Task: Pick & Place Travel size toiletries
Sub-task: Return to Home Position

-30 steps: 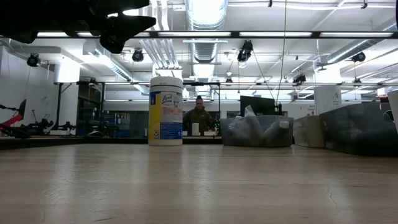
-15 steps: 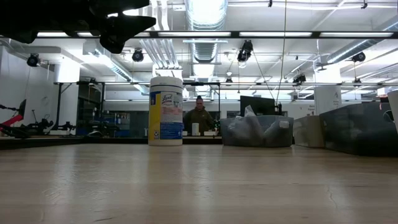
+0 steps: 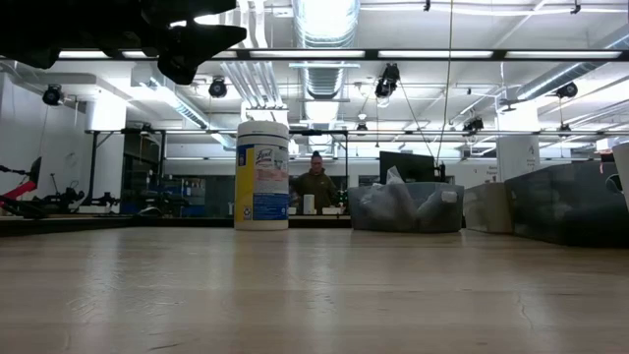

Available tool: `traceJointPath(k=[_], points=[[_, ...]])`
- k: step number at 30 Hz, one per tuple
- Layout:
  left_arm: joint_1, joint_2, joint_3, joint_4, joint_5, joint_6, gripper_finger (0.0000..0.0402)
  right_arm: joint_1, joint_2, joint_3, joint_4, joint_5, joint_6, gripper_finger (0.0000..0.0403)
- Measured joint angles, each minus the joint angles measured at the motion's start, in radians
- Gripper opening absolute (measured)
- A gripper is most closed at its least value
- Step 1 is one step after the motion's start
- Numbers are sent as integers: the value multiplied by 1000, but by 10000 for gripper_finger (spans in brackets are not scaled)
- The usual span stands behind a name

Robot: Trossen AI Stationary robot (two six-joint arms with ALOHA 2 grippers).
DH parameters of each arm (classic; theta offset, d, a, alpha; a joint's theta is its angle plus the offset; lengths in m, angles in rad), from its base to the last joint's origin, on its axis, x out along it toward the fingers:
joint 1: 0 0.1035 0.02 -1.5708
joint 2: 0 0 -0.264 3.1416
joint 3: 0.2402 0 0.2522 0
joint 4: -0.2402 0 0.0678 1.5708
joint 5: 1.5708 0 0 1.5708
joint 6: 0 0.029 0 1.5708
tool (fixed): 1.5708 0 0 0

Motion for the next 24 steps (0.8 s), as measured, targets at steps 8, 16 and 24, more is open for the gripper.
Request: traceJointPath(k=[8,16,24], points=[[0,0,0,0,0,0,255,0,-25,10,-7,-9,-5,131],[0,0,0,0,0,0,255,0,-81,97,-39,46,-76,160],[0,0,0,0,0,0,255,-2,-81,260,-26,185,-137,180]])
